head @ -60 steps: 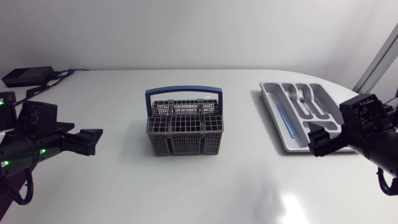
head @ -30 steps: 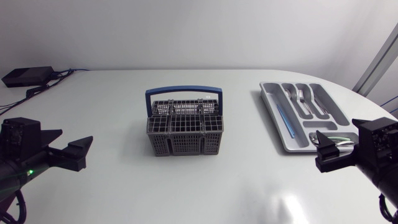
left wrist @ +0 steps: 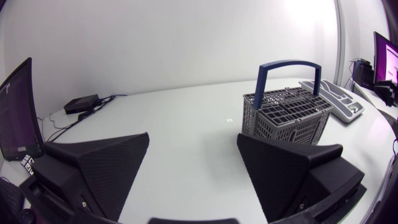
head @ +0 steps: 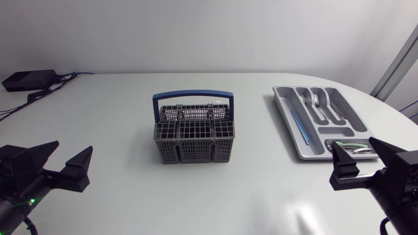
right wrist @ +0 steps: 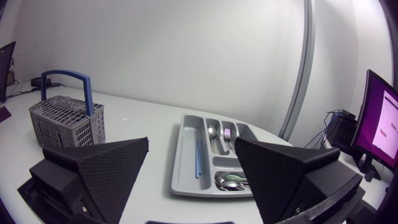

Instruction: Unload the cutlery basket into the drawer organizer.

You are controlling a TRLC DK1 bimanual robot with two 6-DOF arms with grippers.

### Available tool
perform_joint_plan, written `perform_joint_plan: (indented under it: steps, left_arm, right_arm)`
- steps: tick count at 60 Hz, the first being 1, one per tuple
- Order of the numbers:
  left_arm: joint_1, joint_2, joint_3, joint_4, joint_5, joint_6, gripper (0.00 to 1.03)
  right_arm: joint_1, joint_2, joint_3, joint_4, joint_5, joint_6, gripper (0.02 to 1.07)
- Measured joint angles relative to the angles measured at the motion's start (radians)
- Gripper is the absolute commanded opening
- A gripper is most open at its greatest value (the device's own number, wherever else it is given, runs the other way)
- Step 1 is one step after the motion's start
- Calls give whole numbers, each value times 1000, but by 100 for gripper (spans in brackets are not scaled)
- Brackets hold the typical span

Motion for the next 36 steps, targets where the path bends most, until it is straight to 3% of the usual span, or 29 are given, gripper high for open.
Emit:
perform_joint_plan:
  steps: [13,36]
  left_arm:
    - [0,-125,-80,64,-20,-52,99]
    - [0,-245,-158,119,-38,-102,99]
  right_arm:
    - [-11,-118,-80,27,-32,101,102]
    - [-12,-131,-88,27,-32,120,102]
